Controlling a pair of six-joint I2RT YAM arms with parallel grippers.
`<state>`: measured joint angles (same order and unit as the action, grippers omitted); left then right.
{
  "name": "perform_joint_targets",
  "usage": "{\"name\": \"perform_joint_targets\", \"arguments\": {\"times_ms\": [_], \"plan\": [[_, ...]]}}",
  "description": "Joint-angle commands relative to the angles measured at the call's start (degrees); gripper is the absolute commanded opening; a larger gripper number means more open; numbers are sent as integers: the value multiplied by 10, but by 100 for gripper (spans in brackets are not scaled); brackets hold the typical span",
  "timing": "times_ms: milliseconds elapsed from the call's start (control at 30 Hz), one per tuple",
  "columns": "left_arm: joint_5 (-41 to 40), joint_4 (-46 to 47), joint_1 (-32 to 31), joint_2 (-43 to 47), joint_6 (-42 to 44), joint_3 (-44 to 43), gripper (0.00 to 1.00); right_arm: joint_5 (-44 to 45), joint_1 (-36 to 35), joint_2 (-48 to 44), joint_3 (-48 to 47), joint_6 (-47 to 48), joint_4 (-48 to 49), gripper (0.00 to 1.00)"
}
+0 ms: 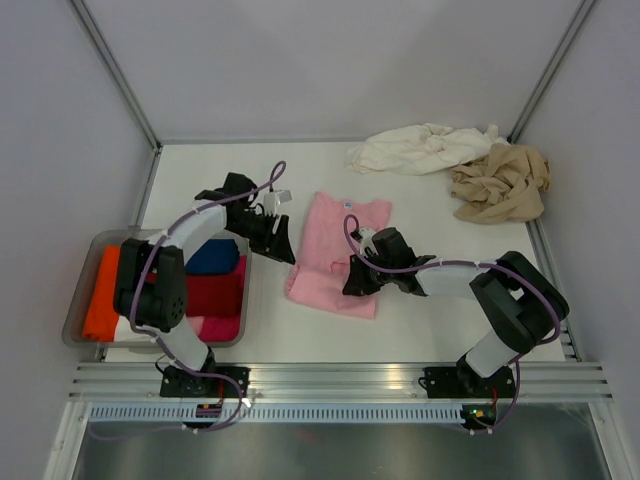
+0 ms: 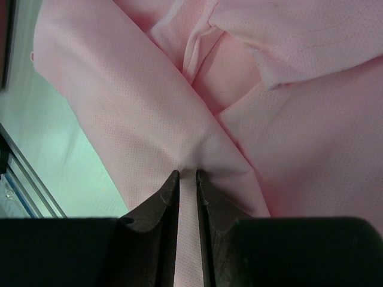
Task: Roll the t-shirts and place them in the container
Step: Roll the tshirt
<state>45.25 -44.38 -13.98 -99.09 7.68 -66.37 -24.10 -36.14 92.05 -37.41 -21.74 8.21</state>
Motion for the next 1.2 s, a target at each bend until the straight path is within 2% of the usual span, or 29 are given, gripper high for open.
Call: {"name": "perform_joint_targets", "arguments": {"times_ms": [0,67,100,167,200,233,267,433,533,700,867,933,1067,1167], "plan": [[-21,1,-37,65,85,-41,63,10,3,1,-5,-6,19,23],[-84,3,-85,97,174,-36,62,11,3,-1,-9,-10,24,23],[-150,30,-137,110,202,-9,63,12,3,-5,-11,-11,24,23],[-214,73,-179,156,260,54,64,14,3,-8,-11,-12,24,23],[-221,116,-204,172,281,75,66,14,3,-9,-11,-12,24,23],[-229,136,-213,185,319,94,78,14,4,-13,-11,-14,23,23],[-241,155,-220,204,340,127,85,13,4,-13,-11,-14,25,23],[-270,227,-264,229,482,212,87,9,4,-12,-5,-19,37,23],[-282,262,-288,225,519,259,88,4,5,-13,-4,-21,45,24],[-310,291,-306,200,520,280,88,2,5,-27,-10,7,27,26],[-337,295,-306,188,484,260,84,20,5,-95,-22,73,-64,30],[-315,247,-304,208,455,238,84,13,6,-132,-31,87,-99,35],[-192,147,-289,274,424,200,84,10,20,-164,-39,46,-172,45],[-160,115,-262,295,388,194,84,36,43,-186,-7,18,-172,52]]}}
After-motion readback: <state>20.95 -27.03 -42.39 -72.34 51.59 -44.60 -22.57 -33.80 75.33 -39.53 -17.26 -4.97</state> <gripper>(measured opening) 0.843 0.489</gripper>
